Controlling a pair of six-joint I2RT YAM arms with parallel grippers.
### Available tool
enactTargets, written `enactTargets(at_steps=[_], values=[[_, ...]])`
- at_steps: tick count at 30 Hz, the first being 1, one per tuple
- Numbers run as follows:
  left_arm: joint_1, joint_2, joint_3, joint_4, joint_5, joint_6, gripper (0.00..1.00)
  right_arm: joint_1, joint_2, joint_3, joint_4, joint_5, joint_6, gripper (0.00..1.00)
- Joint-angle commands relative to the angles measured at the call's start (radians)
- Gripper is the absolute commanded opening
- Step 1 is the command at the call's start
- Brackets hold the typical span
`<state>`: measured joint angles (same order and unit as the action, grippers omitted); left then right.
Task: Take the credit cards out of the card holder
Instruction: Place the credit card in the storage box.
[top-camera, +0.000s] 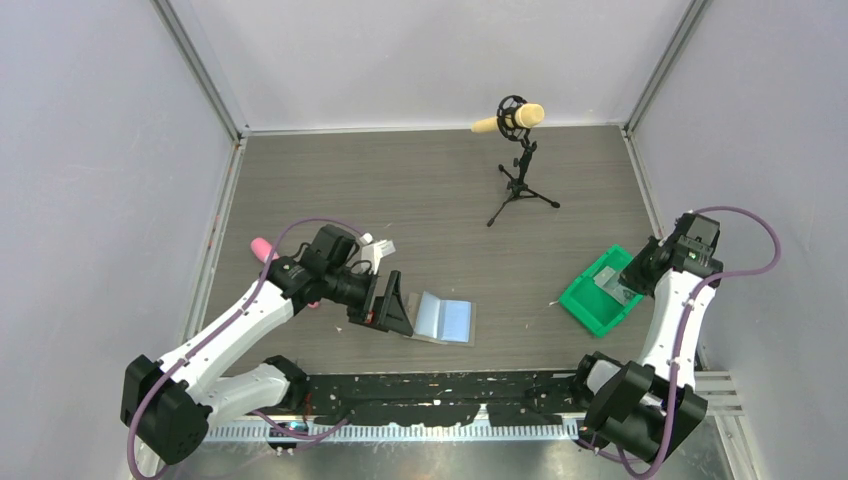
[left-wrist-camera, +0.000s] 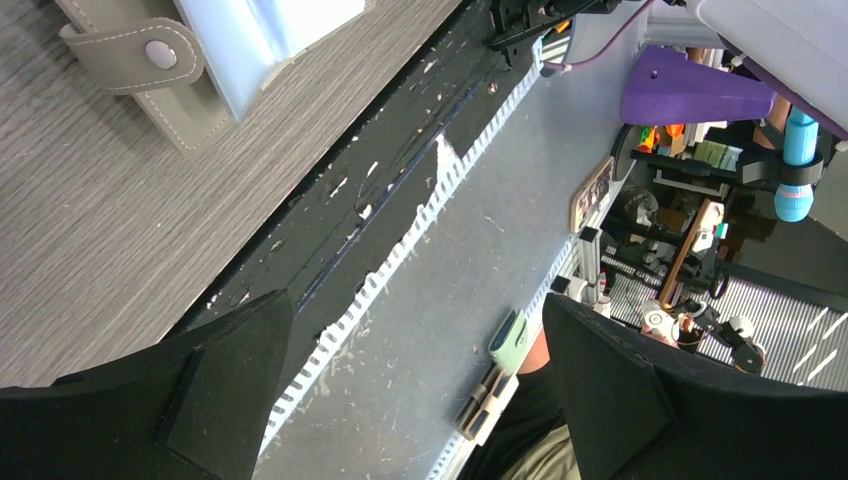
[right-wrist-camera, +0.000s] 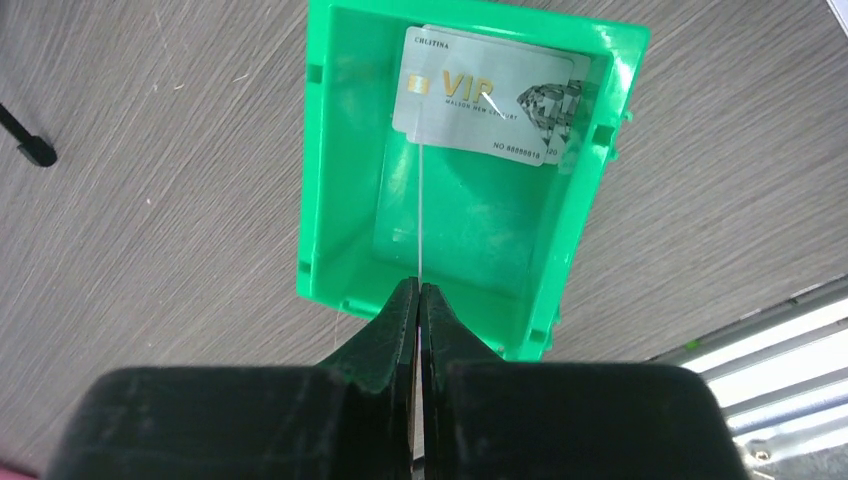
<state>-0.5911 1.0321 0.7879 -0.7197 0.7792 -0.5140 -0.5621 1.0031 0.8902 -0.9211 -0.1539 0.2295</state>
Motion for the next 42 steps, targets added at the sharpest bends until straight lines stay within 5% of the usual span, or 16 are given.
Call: enactTargets(at_steps=[1,28,42], values=[[-0.001,0.002,0.019,-0.028,-0.013,0.022,1.00,-0.037,0.029,-0.045,0.123,-0.053,-0.038,0.05],[-0.001,0.017,0.015,-0.017,-0.057,-0.001,1.00,-0.092,0.194,-0.072,0.264,-0.179,-0.061,0.06],[-0.001,0.011,0.019,-0.035,-0.079,0.005,1.00,-0.099,0.244,-0.034,0.254,-0.089,-0.045,0.15]])
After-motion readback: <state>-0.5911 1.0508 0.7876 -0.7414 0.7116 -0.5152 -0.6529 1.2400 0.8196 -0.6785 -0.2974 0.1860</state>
